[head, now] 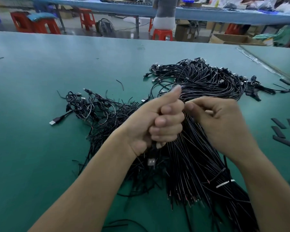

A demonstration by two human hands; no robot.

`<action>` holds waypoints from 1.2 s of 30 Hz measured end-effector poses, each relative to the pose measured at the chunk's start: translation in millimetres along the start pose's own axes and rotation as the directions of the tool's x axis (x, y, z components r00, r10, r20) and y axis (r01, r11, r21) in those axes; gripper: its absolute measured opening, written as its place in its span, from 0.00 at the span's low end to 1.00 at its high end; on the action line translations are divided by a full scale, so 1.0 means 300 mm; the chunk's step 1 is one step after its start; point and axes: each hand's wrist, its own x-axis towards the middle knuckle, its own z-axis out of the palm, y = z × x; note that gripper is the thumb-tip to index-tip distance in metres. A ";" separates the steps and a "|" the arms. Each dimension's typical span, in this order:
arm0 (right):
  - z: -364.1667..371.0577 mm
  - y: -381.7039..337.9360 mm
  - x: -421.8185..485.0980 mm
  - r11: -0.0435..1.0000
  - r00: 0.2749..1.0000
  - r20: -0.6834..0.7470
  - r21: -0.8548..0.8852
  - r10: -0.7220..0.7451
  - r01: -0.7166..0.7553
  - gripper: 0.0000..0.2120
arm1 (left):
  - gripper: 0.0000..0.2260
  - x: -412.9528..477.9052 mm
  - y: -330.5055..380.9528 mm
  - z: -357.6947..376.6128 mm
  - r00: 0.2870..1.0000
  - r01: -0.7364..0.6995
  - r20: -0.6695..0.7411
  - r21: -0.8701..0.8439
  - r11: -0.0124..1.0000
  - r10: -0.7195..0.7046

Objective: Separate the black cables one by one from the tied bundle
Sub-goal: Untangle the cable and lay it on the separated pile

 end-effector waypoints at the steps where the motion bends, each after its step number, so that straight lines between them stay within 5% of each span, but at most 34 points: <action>1: 0.018 0.002 -0.004 0.998 0.998 0.059 -0.052 0.030 -0.027 0.09 | 0.22 0.004 0.002 0.004 0.999 -0.041 -0.020 -0.117 0.992 0.039; 4: 0.052 -0.002 -0.022 0.967 0.967 0.237 -0.254 0.094 -0.031 0.11 | 0.21 0.027 -0.005 0.002 0.939 -0.265 -0.284 -0.243 0.933 0.193; 7: 0.035 -0.022 -0.032 0.903 0.946 0.306 -0.429 0.105 0.038 0.14 | 0.20 0.052 -0.032 -0.022 0.805 -0.409 -0.459 0.029 0.912 0.375; 10: 0.016 -0.055 -0.035 0.911 0.932 0.359 -0.400 0.055 0.101 0.15 | 0.17 0.057 -0.047 -0.041 0.732 -0.379 -0.518 0.230 0.896 0.443; 15: -0.014 -0.066 -0.020 0.951 0.957 0.280 -0.266 -0.081 0.159 0.08 | 0.23 0.032 -0.065 -0.007 0.878 -0.048 -0.329 0.661 0.749 0.347; 21: -0.042 -0.031 -0.006 0.998 0.993 0.098 -0.002 -0.059 0.059 0.04 | 0.31 0.015 -0.054 0.004 0.948 0.135 -0.305 0.651 0.747 0.094; 26: -0.026 -0.013 -0.005 0.921 0.955 0.267 0.322 0.132 -0.217 0.12 | 0.25 0.005 -0.045 -0.008 0.986 0.110 -0.157 0.392 0.914 -0.051; 31: -0.049 -0.003 -0.006 0.944 0.942 0.302 0.242 0.145 -0.223 0.10 | 0.24 0.009 -0.060 -0.002 0.986 0.095 -0.159 0.343 0.934 -0.042; 36: -0.037 0.020 -0.001 0.988 0.964 0.240 0.080 0.112 -0.135 0.05 | 0.26 0.042 -0.091 0.006 0.928 0.044 -0.332 0.547 0.836 0.168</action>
